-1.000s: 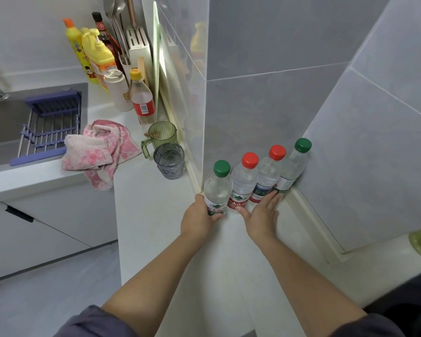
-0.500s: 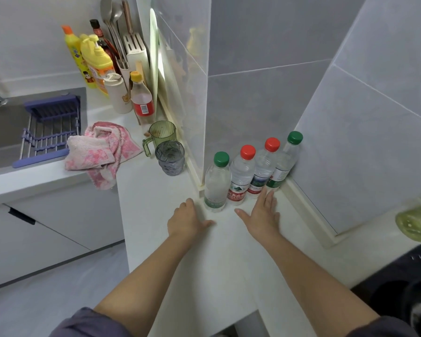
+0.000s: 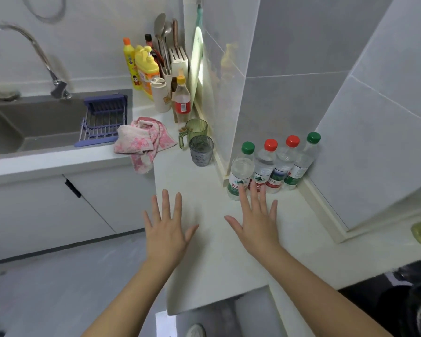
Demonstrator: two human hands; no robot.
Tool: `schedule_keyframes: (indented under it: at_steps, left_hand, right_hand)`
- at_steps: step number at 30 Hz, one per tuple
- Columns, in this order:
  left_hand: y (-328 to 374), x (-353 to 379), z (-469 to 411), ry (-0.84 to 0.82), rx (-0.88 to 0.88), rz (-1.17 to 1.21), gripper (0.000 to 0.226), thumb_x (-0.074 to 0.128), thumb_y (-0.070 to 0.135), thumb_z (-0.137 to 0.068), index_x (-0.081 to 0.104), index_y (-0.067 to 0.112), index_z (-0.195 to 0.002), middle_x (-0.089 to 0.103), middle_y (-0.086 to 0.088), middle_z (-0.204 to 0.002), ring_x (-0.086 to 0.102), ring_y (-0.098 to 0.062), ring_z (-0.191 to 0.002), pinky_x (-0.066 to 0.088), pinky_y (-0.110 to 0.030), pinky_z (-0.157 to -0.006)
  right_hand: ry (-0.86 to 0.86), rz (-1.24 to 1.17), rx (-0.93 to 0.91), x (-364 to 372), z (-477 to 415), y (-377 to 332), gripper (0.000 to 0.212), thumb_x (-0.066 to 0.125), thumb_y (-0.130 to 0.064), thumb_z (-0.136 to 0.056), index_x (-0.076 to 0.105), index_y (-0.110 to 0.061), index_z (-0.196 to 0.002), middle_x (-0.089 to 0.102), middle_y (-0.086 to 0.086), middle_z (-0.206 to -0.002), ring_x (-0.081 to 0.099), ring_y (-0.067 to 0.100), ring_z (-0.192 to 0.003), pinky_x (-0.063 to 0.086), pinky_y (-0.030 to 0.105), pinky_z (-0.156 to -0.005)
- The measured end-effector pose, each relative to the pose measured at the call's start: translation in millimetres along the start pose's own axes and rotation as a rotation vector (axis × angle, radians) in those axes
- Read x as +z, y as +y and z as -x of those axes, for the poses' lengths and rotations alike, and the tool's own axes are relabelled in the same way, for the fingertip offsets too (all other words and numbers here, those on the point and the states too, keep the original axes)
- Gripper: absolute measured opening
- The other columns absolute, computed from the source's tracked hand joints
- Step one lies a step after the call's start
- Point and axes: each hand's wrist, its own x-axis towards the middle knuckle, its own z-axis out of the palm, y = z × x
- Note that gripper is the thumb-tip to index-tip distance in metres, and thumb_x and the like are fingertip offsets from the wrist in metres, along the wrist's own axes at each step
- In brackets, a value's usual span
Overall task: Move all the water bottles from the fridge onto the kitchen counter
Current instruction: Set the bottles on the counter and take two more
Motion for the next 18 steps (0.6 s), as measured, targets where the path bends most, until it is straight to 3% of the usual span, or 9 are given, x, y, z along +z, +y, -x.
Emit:
schedule_keyframes:
  at_steps: [2, 10, 15, 18]
  left_hand:
    - [-9, -12, 22, 0.035, -0.037, -0.013, 0.082, 0.026, 0.067, -0.088, 0.028, 0.016, -0.152, 0.024, -0.017, -0.158, 0.021, -0.044, -0.143, 0.026, -0.065, -0.107]
    - [-31, -75, 133, 0.156, -0.309, -0.022, 0.083, 0.008, 0.071, -0.09, 0.019, 0.02, -0.155, 0.011, -0.015, -0.161, 0.005, -0.037, -0.148, 0.021, -0.062, -0.112]
    - [-52, -113, 192, 0.221, -0.451, -0.05, 0.078, 0.016, 0.068, -0.09, 0.021, 0.024, -0.154, 0.011, -0.015, -0.161, 0.002, -0.036, -0.149, 0.017, -0.061, -0.114]
    - [-66, -127, 222, 0.255, -0.513, -0.066, 0.075, 0.021, 0.066, -0.09, 0.023, 0.026, -0.153, 0.012, -0.014, -0.161, 0.002, -0.036, -0.149, 0.017, -0.062, -0.113]
  right_hand:
    - [0.014, 0.0, -0.085, -5, 7, -15, 0.081, 0.012, -0.071, -0.088, -0.012, -0.031, -0.153, -0.007, 0.008, -0.165, -0.008, 0.031, -0.151, 0.006, 0.062, -0.115]
    - [-0.029, -0.026, -0.413, -31, 54, -80, 0.079, 0.007, -0.071, -0.089, -0.027, -0.032, -0.149, -0.028, 0.004, -0.16, -0.022, 0.029, -0.148, -0.002, 0.057, -0.118]
    - [-0.025, -0.044, -0.603, -51, 88, -130, 0.082, 0.027, -0.066, -0.096, -0.027, -0.031, -0.148, -0.029, 0.004, -0.16, -0.024, 0.029, -0.148, -0.004, 0.056, -0.118]
    - [-0.025, -0.043, -0.709, -57, 107, -158, 0.081, 0.024, -0.067, -0.095, -0.026, -0.033, -0.148, -0.031, 0.004, -0.159, -0.026, 0.029, -0.147, -0.006, 0.056, -0.117]
